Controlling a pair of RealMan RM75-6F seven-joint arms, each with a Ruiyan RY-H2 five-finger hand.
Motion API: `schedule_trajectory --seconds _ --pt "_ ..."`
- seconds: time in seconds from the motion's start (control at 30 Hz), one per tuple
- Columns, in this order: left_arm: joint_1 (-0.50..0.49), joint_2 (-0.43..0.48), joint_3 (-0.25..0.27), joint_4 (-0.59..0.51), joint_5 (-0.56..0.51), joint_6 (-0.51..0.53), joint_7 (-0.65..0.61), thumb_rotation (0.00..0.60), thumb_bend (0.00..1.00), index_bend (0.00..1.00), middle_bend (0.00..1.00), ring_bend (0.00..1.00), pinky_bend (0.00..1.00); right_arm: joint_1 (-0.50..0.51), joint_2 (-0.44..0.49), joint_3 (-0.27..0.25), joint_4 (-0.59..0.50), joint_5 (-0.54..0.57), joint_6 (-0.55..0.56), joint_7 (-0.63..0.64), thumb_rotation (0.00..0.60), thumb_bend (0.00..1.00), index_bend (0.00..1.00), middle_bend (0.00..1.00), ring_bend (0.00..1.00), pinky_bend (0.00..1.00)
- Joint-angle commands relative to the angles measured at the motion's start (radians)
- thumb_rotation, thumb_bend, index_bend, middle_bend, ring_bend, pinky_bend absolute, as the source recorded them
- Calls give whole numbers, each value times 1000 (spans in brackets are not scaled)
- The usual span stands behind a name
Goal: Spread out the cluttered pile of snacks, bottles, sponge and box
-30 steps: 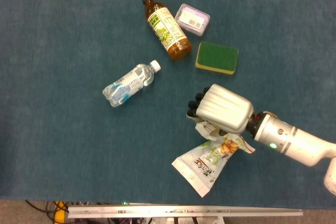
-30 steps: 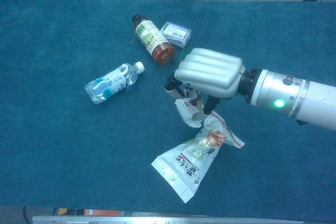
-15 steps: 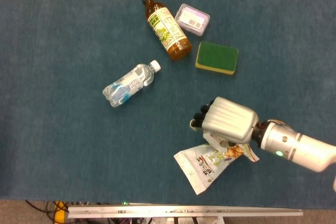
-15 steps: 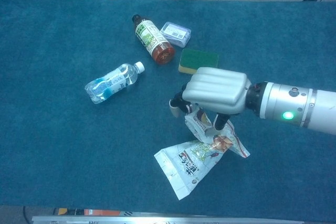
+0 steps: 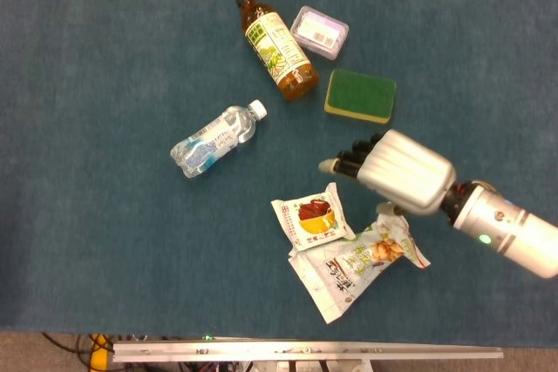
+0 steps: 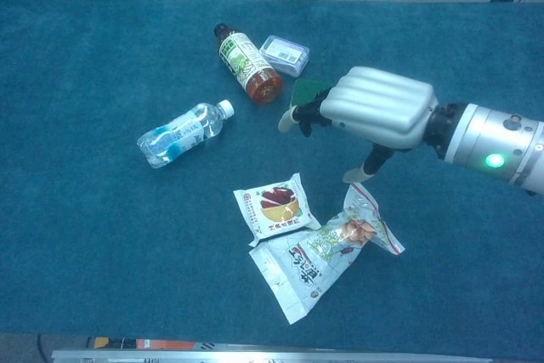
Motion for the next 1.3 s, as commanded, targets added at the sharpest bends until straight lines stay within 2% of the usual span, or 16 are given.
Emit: schedule_trajectory --seconds 0.03,0.37,0.6,0.9,1.03,1.17,1.3 --pt "-7 1 -2 4 6 -4 -1 600 261 133 114 85 129 -18 10 13 6 13 26 -4 600 50 238 397 397 590" --pt "-115 21 -26 14 48 -110 -52 600 261 133 115 85 129 -107 98 68 -46 139 136 -82 600 49 238 397 396 590" --pt "-215 -3 -53 6 66 -212 -61 600 261 132 110 85 129 -167 150 74 -73 182 200 -138 600 50 238 397 396 590" --pt "-341 -39 -94 -60 8 -371 18 598 261 106 96 73 129 -214 194 86 -85 216 238 -154 600 49 238 397 396 590" --pt "-379 -63 -110 -88 -40 -422 59 514 259 72 85 65 129 -225 202 91 -84 217 245 -148 600 50 238 397 396 590" --pt "-426 -99 -120 -119 -113 -499 125 382 258 30 64 55 129 -231 204 105 -68 220 247 -124 600 49 238 397 396 590" --pt "-461 -127 -130 -132 -195 -553 157 331 257 9 52 50 130 -231 199 108 -41 215 233 -99 600 49 238 397 396 590"
